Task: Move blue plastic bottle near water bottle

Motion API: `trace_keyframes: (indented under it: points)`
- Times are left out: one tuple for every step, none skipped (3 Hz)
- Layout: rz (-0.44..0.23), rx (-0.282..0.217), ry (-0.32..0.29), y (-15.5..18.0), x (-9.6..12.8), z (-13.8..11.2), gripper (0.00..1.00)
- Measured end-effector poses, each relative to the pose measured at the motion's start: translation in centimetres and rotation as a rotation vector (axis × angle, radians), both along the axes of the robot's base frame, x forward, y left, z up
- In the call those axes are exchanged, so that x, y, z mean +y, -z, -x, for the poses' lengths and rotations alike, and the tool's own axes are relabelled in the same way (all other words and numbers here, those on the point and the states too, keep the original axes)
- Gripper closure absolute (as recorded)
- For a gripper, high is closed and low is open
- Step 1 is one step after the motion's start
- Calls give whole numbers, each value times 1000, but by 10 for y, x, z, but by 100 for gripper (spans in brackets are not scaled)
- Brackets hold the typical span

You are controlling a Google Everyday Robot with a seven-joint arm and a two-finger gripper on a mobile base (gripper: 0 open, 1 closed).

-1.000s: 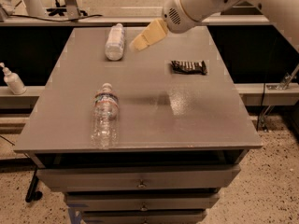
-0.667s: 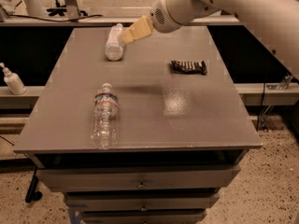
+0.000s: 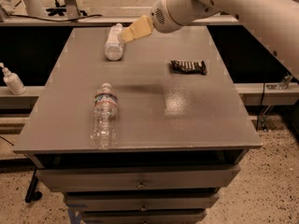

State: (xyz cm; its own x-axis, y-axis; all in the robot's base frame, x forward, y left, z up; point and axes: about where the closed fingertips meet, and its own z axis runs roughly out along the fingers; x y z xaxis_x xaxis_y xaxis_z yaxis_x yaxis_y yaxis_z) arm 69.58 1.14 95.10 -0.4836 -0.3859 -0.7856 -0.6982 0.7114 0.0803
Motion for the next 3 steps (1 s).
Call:
trace_keyframes:
  points:
    - [-51,-11,26,0,23,-20,0]
    - [-64,-19,41,7,62,-45,0]
    - [-10,-18,50,31,97,-65,0]
